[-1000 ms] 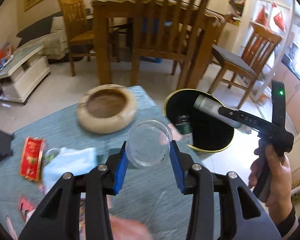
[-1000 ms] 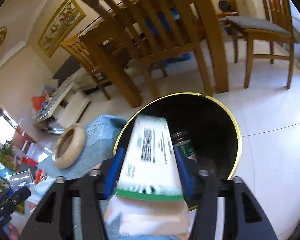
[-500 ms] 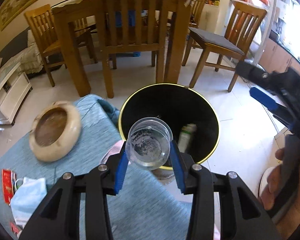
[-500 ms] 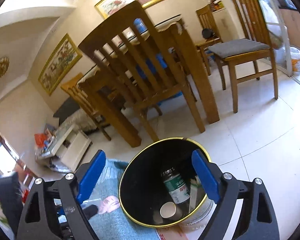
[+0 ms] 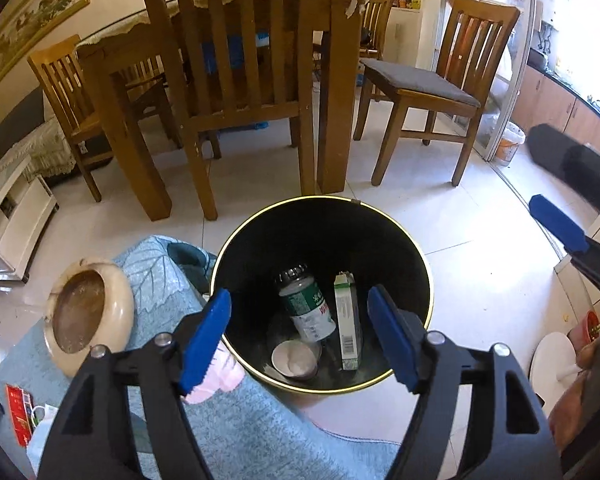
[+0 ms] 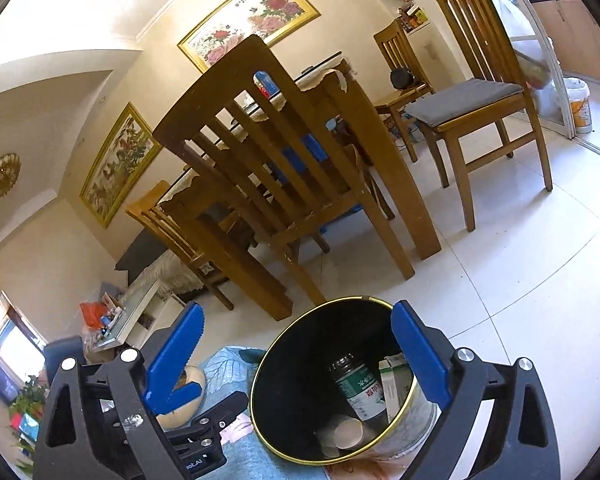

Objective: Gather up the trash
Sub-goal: 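Move both grippers back over the table toward the tissues and mask, then grasp the white tissue with the right gripper while the left gripper grasps the red-checkered card pack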

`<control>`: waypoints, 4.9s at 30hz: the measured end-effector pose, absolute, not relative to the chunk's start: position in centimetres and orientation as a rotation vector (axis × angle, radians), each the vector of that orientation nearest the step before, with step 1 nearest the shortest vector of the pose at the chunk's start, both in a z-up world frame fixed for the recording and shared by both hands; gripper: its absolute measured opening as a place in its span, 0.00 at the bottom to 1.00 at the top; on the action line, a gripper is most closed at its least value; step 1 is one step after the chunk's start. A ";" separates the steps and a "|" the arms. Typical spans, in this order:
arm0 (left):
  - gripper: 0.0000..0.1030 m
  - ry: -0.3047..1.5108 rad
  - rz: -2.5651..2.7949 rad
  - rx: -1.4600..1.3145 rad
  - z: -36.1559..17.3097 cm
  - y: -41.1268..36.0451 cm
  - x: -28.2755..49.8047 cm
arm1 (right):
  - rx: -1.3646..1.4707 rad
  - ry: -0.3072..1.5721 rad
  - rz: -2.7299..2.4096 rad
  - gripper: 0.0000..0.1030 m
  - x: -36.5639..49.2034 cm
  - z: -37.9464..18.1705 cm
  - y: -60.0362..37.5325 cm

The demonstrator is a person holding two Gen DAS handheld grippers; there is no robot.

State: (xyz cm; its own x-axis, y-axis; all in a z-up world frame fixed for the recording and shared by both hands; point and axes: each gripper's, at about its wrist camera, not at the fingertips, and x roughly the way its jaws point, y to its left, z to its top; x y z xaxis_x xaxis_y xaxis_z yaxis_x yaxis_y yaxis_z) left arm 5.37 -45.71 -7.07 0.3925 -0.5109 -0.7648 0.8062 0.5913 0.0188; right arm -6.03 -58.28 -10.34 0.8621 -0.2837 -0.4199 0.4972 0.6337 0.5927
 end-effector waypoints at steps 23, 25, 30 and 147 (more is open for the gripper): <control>0.95 0.649 -0.520 0.358 -2.9 -29.5 4.8 | 0.616 0.558 -0.410 0.97 0.8 -11.9 -53.0; 0.97 0.642 -0.489 0.338 -2.3 -28.0 4.9 | 0.555 0.607 -0.413 0.97 1.9 -12.1 -51.6; 0.97 0.654 -0.449 0.288 -1.7 -24.7 5.1 | 0.290 0.715 -0.486 0.97 4.9 -11.8 -47.1; 0.97 0.627 0.119 -0.136 -4.8 13.1 5.3 | -0.036 0.881 0.283 0.93 7.3 -15.2 -16.3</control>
